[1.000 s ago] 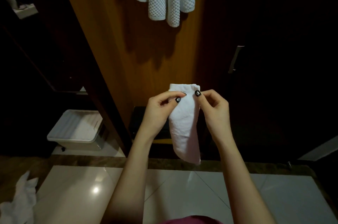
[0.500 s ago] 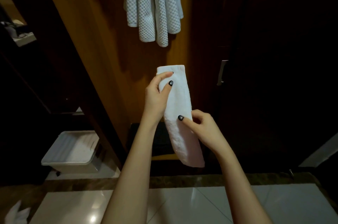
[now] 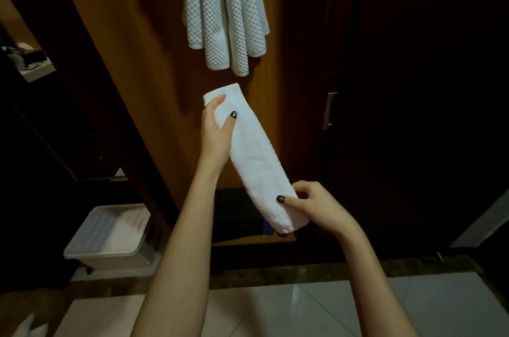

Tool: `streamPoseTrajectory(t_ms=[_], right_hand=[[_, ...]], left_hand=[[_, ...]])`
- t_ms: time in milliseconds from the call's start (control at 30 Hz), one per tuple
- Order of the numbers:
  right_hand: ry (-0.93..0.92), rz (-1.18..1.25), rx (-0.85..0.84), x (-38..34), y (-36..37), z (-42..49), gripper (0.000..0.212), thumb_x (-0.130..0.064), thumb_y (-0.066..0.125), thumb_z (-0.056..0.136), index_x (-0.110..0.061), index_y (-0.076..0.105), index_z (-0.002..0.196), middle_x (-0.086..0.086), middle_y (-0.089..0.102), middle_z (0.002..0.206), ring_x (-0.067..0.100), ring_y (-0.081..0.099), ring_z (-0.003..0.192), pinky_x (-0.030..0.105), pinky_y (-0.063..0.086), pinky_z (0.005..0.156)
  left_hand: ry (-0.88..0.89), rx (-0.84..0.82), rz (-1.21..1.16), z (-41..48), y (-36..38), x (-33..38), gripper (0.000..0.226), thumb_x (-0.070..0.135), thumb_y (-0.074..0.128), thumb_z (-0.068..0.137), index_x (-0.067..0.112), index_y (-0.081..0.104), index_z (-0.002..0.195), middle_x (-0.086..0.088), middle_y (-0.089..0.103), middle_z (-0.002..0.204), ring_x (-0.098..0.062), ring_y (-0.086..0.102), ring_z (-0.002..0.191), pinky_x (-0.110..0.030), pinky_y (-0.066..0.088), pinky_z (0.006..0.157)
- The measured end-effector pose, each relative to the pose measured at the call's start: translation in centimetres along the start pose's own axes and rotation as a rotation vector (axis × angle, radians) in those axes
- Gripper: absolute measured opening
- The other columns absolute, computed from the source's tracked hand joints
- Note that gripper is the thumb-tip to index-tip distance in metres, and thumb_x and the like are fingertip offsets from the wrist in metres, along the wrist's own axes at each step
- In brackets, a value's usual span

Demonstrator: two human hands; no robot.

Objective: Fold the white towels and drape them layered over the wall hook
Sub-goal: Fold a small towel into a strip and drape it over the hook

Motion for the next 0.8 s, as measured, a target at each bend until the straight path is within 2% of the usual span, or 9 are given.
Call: streamPoseTrajectory(t_ms=[67, 133, 267, 367, 467, 567, 700, 800], right_hand=[[0.014, -0.040, -0.028, 0.6, 0.2, -0.1, 0.032, -0.034, 0.068, 0.089, -0.003, 0.068, 0.089, 0.018, 0.066, 0.098, 0.023, 0.058, 0.078, 0.033, 0.042, 0.068], [0.018, -0.073, -0.011, 1.1, 0.1, -0.3, 0.029, -0.034, 0.064, 0.093, -0.006, 0.067, 0.088, 0.015, 0.067, 0.091, 0.025, 0.059, 0.075, 0.031, 0.042, 0.066], [-0.005, -0.040, 0.117, 1.6, -1.3, -0.7, 0.033, -0.031, 0.054, 0.099, -0.003, 0.061, 0.083, 0.005, 0.056, 0.073, 0.016, 0.049, 0.064, 0.031, 0.036, 0.060], [-0.050, 0.037, 0.065, 1.4, -0.9, -0.9, 0.033, -0.031, 0.054, 0.099, -0.004, 0.061, 0.081, -0.001, 0.053, 0.072, 0.012, 0.049, 0.065, 0.031, 0.036, 0.061], [-0.054, 0.084, 0.043, 1.6, -0.5, -0.8, 0.035, -0.030, 0.054, 0.099, -0.002, 0.059, 0.079, 0.000, 0.051, 0.071, 0.010, 0.047, 0.063, 0.028, 0.035, 0.060], [-0.044, 0.137, 0.137, 2.2, -1.6, -0.7, 0.032, -0.029, 0.053, 0.100, -0.009, 0.056, 0.076, -0.002, 0.047, 0.068, 0.007, 0.043, 0.060, 0.024, 0.032, 0.055], [-0.040, 0.197, 0.291, 2.9, -3.7, -0.7, 0.030, -0.025, 0.058, 0.098, -0.008, 0.055, 0.073, 0.000, 0.048, 0.067, 0.002, 0.043, 0.055, 0.013, 0.033, 0.050], [-0.014, 0.359, 0.340, 4.0, -4.3, -0.8, 0.027, -0.019, 0.063, 0.094, -0.009, 0.053, 0.072, -0.001, 0.050, 0.064, 0.004, 0.046, 0.055, 0.015, 0.036, 0.051]], left_hand=[[-0.019, 0.021, -0.008, 0.0, -0.6, -0.9, 0.045, 0.013, 0.056, 0.098, 0.021, 0.044, 0.140, 0.000, 0.044, 0.137, -0.006, 0.053, 0.110, -0.008, 0.051, 0.071], [-0.036, 0.031, -0.008, 0.0, -1.2, -1.8, 0.045, 0.013, 0.055, 0.098, 0.020, 0.043, 0.141, 0.002, 0.044, 0.134, -0.002, 0.053, 0.104, -0.005, 0.049, 0.068], [-0.079, 0.039, -0.023, -0.4, -2.3, -3.8, 0.047, 0.013, 0.053, 0.099, 0.018, 0.040, 0.144, 0.001, 0.047, 0.130, -0.007, 0.055, 0.107, -0.010, 0.052, 0.071], [-0.109, 0.058, -0.070, -0.8, -2.8, -5.0, 0.047, 0.013, 0.053, 0.099, 0.018, 0.039, 0.144, 0.004, 0.050, 0.125, -0.004, 0.058, 0.102, -0.012, 0.052, 0.068], [-0.128, 0.069, -0.092, -0.7, -3.0, -5.5, 0.046, 0.013, 0.053, 0.099, 0.019, 0.040, 0.143, 0.013, 0.051, 0.116, -0.003, 0.058, 0.100, -0.012, 0.052, 0.066], [-0.127, 0.067, -0.099, -0.8, -3.2, -6.0, 0.045, 0.012, 0.053, 0.099, 0.019, 0.042, 0.142, 0.016, 0.050, 0.113, -0.002, 0.058, 0.100, -0.012, 0.052, 0.068], [-0.132, 0.081, -0.134, -1.1, -3.5, -6.9, 0.044, 0.010, 0.054, 0.098, 0.019, 0.043, 0.140, 0.015, 0.050, 0.114, -0.003, 0.057, 0.103, -0.013, 0.052, 0.070], [-0.140, 0.087, -0.172, -1.1, -3.6, -7.6, 0.044, 0.010, 0.056, 0.097, 0.021, 0.045, 0.138, 0.016, 0.050, 0.115, -0.003, 0.058, 0.102, -0.013, 0.053, 0.069]])
Point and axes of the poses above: each hand's wrist, its own z-axis towards the middle knuckle, its own y-axis out of the palm, x = y × z, the point moved 10 cm from there along z, towards the middle knuckle
